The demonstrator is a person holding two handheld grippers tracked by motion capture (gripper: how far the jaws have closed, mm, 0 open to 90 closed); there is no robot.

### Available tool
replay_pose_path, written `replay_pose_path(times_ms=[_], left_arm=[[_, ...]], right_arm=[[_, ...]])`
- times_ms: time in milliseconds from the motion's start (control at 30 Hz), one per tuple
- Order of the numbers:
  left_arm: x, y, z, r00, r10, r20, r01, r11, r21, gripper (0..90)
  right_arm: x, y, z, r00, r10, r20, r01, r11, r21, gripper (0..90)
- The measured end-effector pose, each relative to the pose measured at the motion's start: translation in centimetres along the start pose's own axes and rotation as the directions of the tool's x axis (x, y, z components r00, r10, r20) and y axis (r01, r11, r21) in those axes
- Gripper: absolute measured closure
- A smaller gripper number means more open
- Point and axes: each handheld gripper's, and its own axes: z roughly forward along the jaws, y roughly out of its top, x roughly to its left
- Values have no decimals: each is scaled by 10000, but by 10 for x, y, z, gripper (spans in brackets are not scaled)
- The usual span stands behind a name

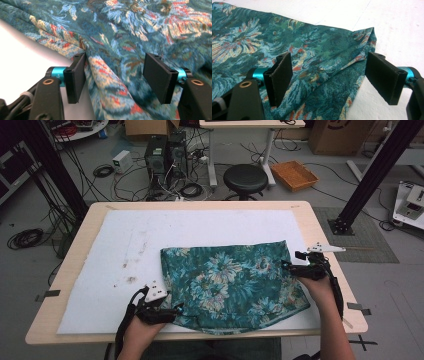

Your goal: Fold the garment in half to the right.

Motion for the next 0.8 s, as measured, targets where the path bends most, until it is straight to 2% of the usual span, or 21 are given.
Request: replay_pose_path(times_ms=[133, 267, 333, 533, 633, 800], left_arm=[[-8, -2, -5, 9992, 163, -352, -157, 9997, 165, 426], [-14, -4, -9, 9991, 158, -384, -152, 9998, 142, 498], [-17, -5, -10, 9989, 293, -363, -286, 9994, 196, 543], [-18, -6, -11, 9992, 351, -211, -348, 9992, 173, 629], [-19, -6, -11, 9989, 466, -103, -465, 9988, 137, 705], [-14, -6, -10, 9999, 161, 28, -161, 9999, -15, 770]], right_arm=[[0, 0, -2, 10000, 35, 31, -35, 10000, -49, 226], [1, 0, -1, 10000, -29, 41, 29, 10000, -22, 226], [2, 0, -1, 10000, -35, 37, 35, 10000, -23, 226], [3, 0, -1, 10000, -42, 36, 42, 10000, -59, 226], [3, 0, -1, 10000, -58, 38, 58, 10000, -39, 226], [3, 1, -1, 10000, -49, -16, 49, 9999, -109, 226]])
